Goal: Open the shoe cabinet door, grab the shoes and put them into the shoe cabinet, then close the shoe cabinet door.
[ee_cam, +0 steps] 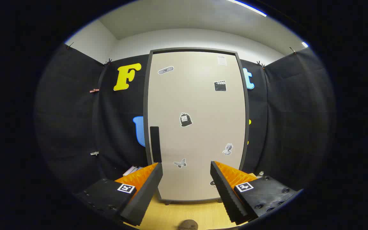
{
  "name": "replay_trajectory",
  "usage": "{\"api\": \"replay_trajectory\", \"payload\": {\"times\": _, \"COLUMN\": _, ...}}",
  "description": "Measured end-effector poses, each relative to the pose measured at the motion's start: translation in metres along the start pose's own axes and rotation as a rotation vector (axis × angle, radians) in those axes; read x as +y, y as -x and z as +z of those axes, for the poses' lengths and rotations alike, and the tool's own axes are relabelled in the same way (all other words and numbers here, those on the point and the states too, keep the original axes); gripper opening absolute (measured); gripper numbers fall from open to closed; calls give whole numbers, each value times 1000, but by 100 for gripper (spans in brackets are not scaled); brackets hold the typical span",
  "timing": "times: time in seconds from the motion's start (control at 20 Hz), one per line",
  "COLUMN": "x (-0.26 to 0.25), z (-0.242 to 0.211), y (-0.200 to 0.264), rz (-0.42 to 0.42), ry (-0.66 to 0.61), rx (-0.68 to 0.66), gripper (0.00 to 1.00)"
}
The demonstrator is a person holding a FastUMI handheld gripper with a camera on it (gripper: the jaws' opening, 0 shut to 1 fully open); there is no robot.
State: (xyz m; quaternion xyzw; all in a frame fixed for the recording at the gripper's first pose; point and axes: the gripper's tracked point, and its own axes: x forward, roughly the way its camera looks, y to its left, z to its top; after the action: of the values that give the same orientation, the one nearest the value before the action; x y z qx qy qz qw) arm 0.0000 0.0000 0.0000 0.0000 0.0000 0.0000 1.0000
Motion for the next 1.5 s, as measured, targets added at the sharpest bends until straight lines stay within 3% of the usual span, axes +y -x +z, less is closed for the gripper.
{"api": "replay_trajectory", "payload": {"times": 0.9, "x": 11, "z": -4, "y": 4, "rz": 19, "ry": -6, "rx": 7, "gripper": 98}}
{"api": "replay_trajectory", "payload": {"times": 1.5, "x": 60, "z": -18, "y": -53, "rz": 66, "ry": -9, "rx": 46, "gripper": 98}}
